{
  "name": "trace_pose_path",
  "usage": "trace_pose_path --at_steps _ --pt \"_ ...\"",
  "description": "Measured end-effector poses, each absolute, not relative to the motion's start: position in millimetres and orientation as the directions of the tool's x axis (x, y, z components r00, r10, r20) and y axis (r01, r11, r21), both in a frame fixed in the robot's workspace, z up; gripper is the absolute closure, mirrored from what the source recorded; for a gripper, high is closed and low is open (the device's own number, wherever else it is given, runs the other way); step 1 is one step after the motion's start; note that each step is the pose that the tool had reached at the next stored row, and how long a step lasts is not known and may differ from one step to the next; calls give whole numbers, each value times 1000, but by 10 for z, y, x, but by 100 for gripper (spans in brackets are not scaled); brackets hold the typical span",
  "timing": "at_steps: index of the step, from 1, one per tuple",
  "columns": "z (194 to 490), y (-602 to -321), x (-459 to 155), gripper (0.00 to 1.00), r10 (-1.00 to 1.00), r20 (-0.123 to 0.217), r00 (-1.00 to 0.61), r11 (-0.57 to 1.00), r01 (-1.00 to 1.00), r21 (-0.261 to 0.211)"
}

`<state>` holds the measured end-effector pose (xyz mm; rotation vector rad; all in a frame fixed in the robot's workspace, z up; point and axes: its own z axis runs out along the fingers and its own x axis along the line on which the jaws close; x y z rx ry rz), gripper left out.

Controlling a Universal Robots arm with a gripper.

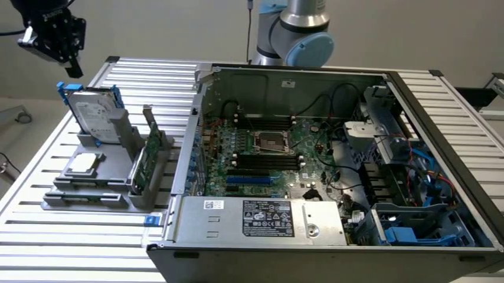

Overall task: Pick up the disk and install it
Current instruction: 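Pick up the disk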

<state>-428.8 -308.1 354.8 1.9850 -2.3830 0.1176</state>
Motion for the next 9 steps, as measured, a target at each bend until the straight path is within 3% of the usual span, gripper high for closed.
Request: trace_pose_path --at_steps 9 --pt "3549 -3081 -4298 89 -989 127 -75 70 -997 -40"
